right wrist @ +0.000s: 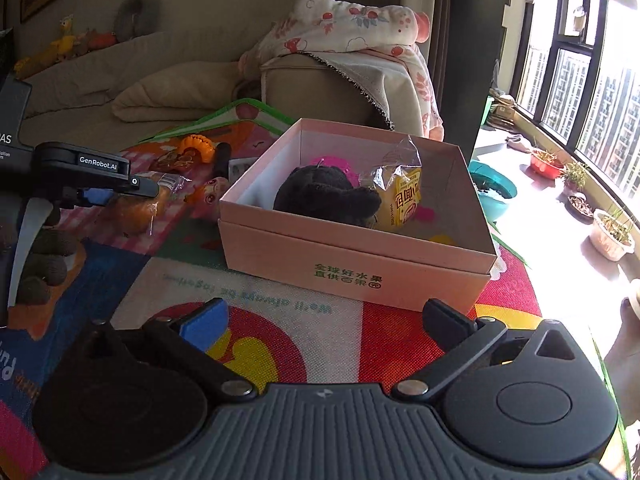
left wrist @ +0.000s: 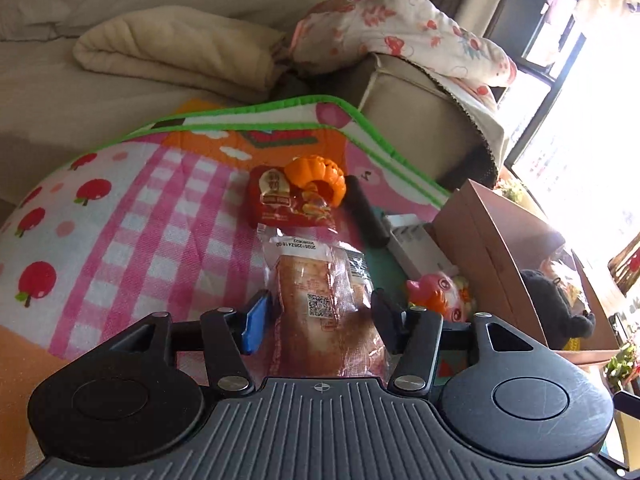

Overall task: Organize objects
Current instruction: 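Grasp the bagged sliced bread loaf with the left tool, then grasp the orange pumpkin toy with the right tool while the left tool holds the loaf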

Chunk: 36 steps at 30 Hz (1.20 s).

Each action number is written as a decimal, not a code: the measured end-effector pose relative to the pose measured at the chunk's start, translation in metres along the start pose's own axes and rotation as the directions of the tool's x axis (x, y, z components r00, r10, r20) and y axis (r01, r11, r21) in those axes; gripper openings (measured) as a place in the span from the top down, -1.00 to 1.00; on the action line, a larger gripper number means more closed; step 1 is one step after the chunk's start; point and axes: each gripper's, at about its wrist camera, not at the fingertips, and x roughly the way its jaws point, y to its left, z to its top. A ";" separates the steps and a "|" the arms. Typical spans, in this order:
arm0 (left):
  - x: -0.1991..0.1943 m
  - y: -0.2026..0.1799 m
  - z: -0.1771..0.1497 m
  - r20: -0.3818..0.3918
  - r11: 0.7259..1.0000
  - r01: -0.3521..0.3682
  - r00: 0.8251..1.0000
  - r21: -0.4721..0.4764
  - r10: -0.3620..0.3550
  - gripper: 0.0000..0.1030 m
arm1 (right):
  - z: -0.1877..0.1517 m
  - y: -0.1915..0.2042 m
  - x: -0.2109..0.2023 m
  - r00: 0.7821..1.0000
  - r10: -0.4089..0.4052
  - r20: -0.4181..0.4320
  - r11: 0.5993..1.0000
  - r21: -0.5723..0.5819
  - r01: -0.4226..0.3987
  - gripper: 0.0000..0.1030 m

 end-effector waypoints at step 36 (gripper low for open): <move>-0.065 0.083 -0.051 0.167 0.997 0.066 0.984 -0.047 -0.057 -0.13 | 0.197 0.142 0.234 0.968 0.119 -0.219 0.990 0.106 -0.098 -0.43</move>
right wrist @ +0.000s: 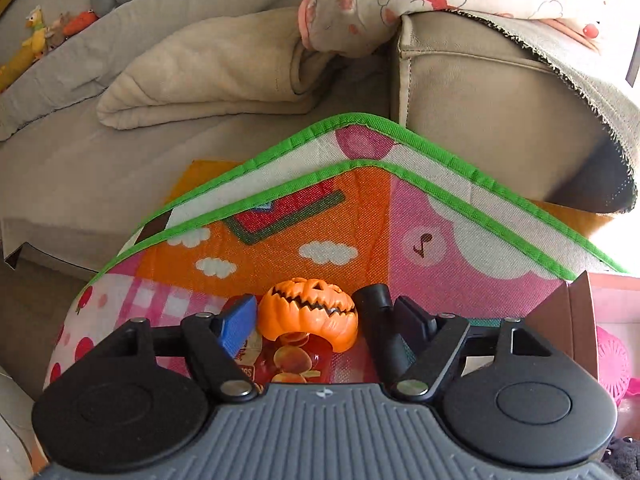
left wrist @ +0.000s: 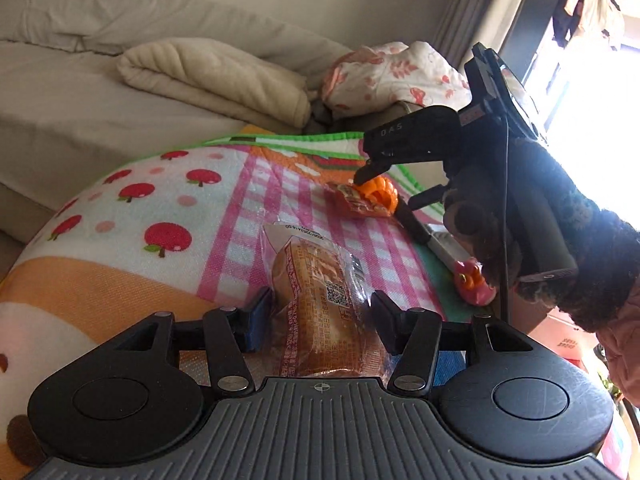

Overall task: Organize objects
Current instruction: 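Grasp the orange pumpkin toy with the right tool while the left tool holds the loaf, then carry the loaf into the pink box and release with the left tool while the right tool carries the pumpkin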

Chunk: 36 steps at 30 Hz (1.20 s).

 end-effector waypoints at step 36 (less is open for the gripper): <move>-0.019 -0.043 -0.006 -0.063 0.994 -0.002 0.998 0.109 0.008 -0.11 | -0.244 -0.095 -0.224 0.995 -0.010 0.102 0.972 -0.234 0.033 0.50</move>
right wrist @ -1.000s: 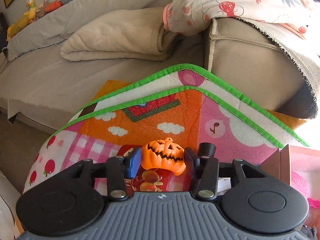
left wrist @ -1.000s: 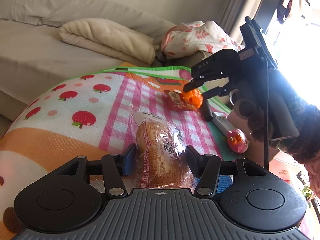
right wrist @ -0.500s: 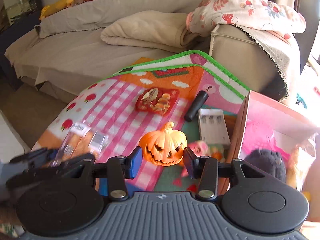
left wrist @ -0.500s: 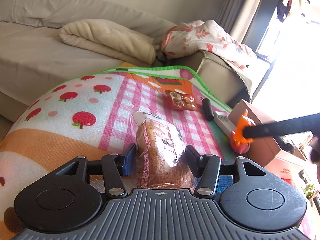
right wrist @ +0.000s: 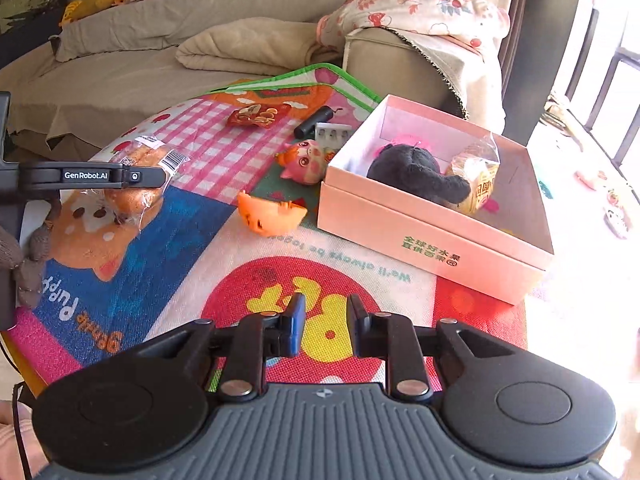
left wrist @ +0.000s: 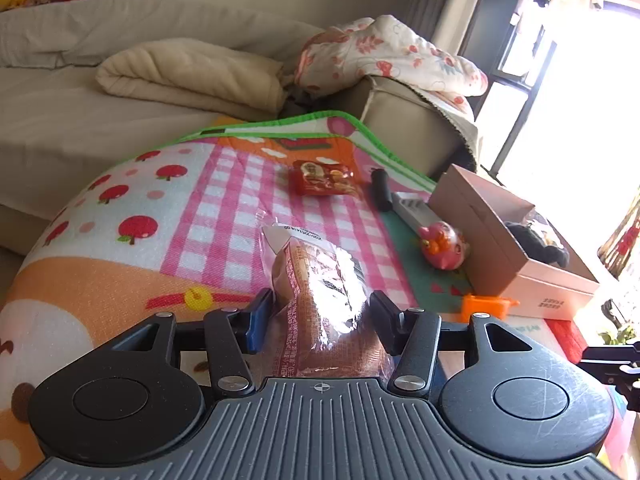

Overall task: Organize objects
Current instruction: 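Carry the loaf into the pink box and release with the left tool while the right tool carries the pumpkin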

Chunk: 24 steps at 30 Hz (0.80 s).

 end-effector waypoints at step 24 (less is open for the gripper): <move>-0.021 -0.009 -0.004 -0.032 0.996 0.083 0.996 0.037 -0.081 -0.11 | 0.029 0.042 0.085 0.996 0.084 0.039 0.996 -0.005 -0.084 0.03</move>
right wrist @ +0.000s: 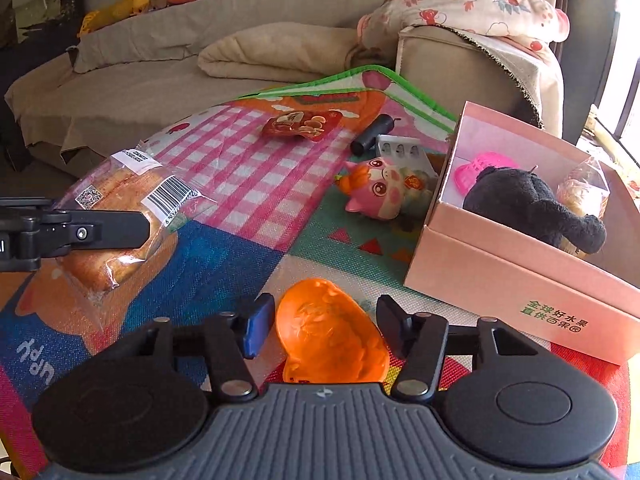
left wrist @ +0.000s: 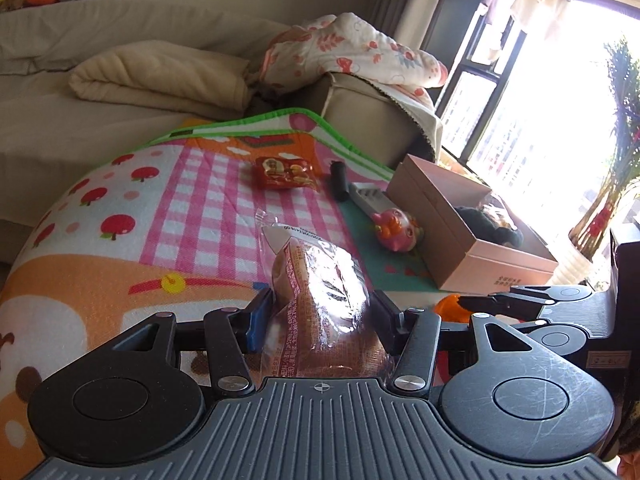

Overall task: Organize objects
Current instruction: 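Carry the loaf into the pink box and release with the left tool while the right tool carries the pumpkin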

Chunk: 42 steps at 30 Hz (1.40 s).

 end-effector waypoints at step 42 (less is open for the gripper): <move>0.171 -0.177 0.112 0.057 0.948 0.135 0.986 0.289 -0.158 -0.10 | -0.065 -0.132 -0.128 0.959 -0.234 0.160 0.932 0.318 0.174 0.03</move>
